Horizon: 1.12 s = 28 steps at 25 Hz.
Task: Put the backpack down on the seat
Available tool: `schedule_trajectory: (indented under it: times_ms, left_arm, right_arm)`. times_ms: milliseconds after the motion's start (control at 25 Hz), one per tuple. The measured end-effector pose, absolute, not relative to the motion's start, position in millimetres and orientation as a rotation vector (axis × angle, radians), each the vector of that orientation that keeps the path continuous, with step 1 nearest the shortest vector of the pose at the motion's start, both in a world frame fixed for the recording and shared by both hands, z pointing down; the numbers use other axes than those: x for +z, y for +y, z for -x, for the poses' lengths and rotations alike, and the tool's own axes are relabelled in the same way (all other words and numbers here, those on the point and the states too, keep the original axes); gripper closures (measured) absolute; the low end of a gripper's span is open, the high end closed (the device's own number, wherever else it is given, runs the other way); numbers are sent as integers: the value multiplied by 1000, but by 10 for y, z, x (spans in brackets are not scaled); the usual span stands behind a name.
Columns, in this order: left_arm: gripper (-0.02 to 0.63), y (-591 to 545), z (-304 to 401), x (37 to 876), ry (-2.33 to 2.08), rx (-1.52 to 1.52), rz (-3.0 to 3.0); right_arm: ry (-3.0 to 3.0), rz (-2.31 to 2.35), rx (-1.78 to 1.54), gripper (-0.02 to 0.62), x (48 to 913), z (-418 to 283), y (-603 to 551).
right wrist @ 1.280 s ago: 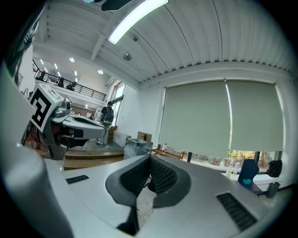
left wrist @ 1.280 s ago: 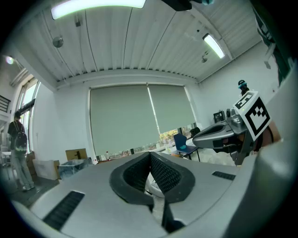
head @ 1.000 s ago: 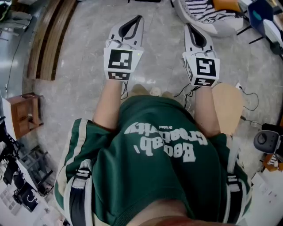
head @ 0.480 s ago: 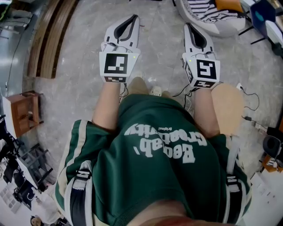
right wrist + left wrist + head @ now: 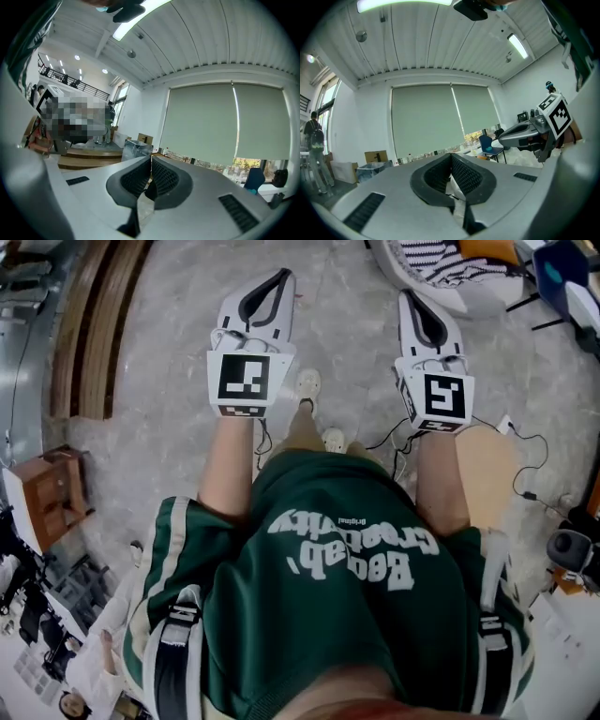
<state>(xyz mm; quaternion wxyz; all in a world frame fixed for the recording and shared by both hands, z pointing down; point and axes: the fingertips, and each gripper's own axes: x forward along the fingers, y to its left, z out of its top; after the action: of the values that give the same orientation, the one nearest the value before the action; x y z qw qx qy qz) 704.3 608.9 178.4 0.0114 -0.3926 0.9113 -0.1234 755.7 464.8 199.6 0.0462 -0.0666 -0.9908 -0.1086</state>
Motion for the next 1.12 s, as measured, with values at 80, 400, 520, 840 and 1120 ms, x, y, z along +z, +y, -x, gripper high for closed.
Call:
schedule_trajectory:
  times_ms: [80,400,520,840,1120]
  left_arm:
    - [588,6060,-6664,1813,2825,-356,1257]
    - [588,5929,-5310,1811,2776,-338,1352]
    - [588,5892,-4952,1803,2764,-319,1387]
    - [588,5756,-4385,1715,2742,-319,1424]
    - [588,5466,-3761,1748,2762,-298,1417]
  right_arm:
    - [-3010,185,-365,561,2030,-7181,4628]
    - [-2994,125,-436,561,1929,-5858,4608]
    - [-2997,100,-437,561,1910,-5506,4591]
    - [-2999,51,-434,561,1852,-4974,4426]
    - [-3032,75,-438,561,1833,-4334,4142]
